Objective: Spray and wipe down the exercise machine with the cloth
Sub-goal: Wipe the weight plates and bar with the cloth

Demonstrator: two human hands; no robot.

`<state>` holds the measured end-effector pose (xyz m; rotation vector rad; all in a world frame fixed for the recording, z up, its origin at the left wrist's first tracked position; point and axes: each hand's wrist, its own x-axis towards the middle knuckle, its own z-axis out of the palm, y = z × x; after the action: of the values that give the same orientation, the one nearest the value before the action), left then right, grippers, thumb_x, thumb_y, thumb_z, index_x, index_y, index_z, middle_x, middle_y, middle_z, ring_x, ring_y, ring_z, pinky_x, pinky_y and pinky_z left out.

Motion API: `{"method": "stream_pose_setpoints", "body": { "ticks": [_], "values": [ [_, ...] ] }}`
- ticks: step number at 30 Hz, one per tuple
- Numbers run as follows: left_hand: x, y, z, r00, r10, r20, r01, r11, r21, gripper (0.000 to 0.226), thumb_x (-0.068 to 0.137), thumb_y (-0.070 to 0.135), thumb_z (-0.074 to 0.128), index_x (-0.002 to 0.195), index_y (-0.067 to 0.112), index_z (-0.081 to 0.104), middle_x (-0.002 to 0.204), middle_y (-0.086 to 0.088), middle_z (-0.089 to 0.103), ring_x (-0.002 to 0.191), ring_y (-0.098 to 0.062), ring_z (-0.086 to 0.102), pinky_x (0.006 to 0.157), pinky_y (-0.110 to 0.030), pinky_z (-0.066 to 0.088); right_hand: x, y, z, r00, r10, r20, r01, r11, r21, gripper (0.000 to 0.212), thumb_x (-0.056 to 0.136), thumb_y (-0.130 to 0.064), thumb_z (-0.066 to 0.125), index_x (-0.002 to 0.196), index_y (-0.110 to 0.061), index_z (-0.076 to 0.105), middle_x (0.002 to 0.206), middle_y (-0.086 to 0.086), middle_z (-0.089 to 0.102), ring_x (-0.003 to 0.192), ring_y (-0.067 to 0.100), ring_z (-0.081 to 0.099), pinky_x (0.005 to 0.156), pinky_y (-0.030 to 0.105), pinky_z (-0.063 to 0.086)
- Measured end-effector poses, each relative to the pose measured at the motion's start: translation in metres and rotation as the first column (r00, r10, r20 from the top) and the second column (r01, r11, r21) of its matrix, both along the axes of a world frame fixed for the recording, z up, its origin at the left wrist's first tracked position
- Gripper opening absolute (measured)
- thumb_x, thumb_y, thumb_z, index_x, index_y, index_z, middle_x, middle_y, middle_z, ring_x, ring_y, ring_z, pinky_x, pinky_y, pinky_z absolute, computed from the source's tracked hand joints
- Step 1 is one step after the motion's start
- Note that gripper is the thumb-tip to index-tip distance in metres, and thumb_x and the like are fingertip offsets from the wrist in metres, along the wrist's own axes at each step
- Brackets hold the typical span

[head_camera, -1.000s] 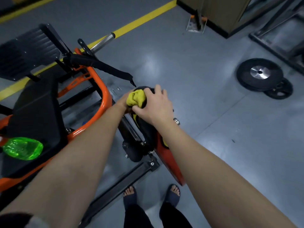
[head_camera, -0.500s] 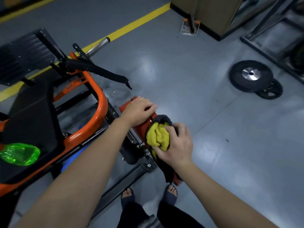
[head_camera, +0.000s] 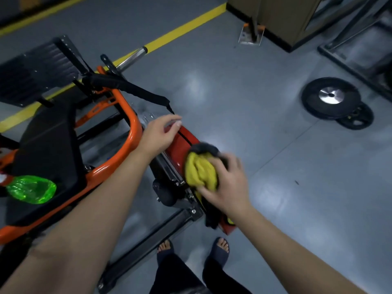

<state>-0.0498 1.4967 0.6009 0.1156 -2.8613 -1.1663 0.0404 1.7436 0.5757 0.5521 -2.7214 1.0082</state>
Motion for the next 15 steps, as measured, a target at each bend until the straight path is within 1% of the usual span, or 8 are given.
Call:
{"method": "stream_pose_setpoints", "body": {
  "ticks": [1,2,4,7,8,10,12,15],
  "values": [
    [0.004,0.008,0.002,1.000,-0.022,0.001,0.022,0.999,0.025,0.028,0.103,0.035,0.061,0.126,0.023,0.072,0.131,0.008,0.069,0.125,-0.006,0.058,0.103,-0.011,0.037,0.023,0.022,-0.015,0.999,-0.034,-0.021,0.033,0.999,-0.022,0.065,0.066,-0.053,0.074,0.121,-0.022,0.058,0.127,0.010,0.049,0.113,0.033,0.049,0.090,0.048,0.051],
    [0.008,0.014,0.003,0.998,-0.056,0.005,0.056,0.998,0.030,0.030,0.103,0.038,0.060,0.128,0.024,0.071,0.135,0.008,0.066,0.129,-0.004,0.055,0.106,-0.012,0.035,0.039,0.036,-0.028,0.997,-0.073,-0.029,0.072,0.997,-0.029,0.067,0.065,-0.054,0.074,0.121,-0.022,0.056,0.128,0.010,0.047,0.114,0.033,0.048,0.089,0.051,0.052],
    [0.013,0.015,0.002,0.991,-0.132,0.031,0.132,0.991,-0.010,0.036,0.103,0.044,0.058,0.131,0.026,0.069,0.145,0.007,0.060,0.140,-0.004,0.046,0.116,-0.024,0.030,0.040,0.035,-0.041,0.985,-0.152,-0.078,0.150,0.988,-0.027,0.065,0.066,-0.057,0.074,0.117,-0.022,0.056,0.126,0.011,0.047,0.110,0.033,0.047,0.082,0.050,0.053],
    [0.024,0.011,-0.006,0.975,-0.201,0.093,0.209,0.974,-0.089,0.045,0.101,0.054,0.053,0.138,0.030,0.064,0.154,0.007,0.051,0.150,-0.007,0.033,0.126,-0.041,0.020,0.014,0.000,-0.027,0.960,-0.213,-0.182,0.216,0.976,-0.002,0.057,0.068,-0.061,0.074,0.107,-0.022,0.068,0.115,0.012,0.058,0.101,0.033,0.054,0.069,0.039,0.053],
    [0.027,0.009,-0.008,0.981,-0.179,0.078,0.184,0.981,-0.066,0.044,0.102,0.052,0.052,0.139,0.030,0.063,0.154,0.007,0.051,0.149,-0.006,0.034,0.125,-0.040,0.021,0.006,-0.011,-0.021,0.962,-0.209,-0.179,0.213,0.977,0.006,0.055,0.067,-0.062,0.075,0.104,-0.021,0.071,0.113,0.011,0.060,0.100,0.033,0.056,0.066,0.038,0.053],
    [0.030,0.006,-0.007,0.998,-0.063,0.022,0.061,0.995,0.081,0.037,0.105,0.042,0.053,0.138,0.029,0.065,0.149,0.009,0.056,0.143,-0.002,0.043,0.121,-0.030,0.030,-0.002,-0.027,-0.008,0.971,-0.209,-0.113,0.215,0.976,0.039,0.056,0.065,-0.065,0.071,0.103,-0.024,0.071,0.113,0.008,0.059,0.100,0.032,0.057,0.063,0.038,0.053],
    [0.031,0.001,-0.004,0.996,0.089,-0.015,-0.084,0.979,0.184,0.030,0.107,0.036,0.052,0.132,0.029,0.068,0.137,0.012,0.065,0.127,0.004,0.055,0.110,-0.021,0.041,-0.014,-0.045,0.006,0.971,-0.237,-0.015,0.237,0.965,0.112,0.058,0.064,-0.070,0.066,0.104,-0.027,0.066,0.113,0.004,0.056,0.101,0.031,0.054,0.062,0.040,0.052],
    [0.026,0.001,-0.002,0.978,0.208,0.005,-0.205,0.959,0.197,0.027,0.108,0.028,0.051,0.127,0.022,0.070,0.117,0.011,0.070,0.100,0.018,0.060,0.089,-0.006,0.045,-0.049,-0.086,0.025,0.962,-0.256,0.097,0.227,0.943,0.242,0.060,0.064,-0.069,0.066,0.106,-0.026,0.060,0.110,0.004,0.052,0.097,0.034,0.053,0.065,0.038,0.045]
  ]
}}
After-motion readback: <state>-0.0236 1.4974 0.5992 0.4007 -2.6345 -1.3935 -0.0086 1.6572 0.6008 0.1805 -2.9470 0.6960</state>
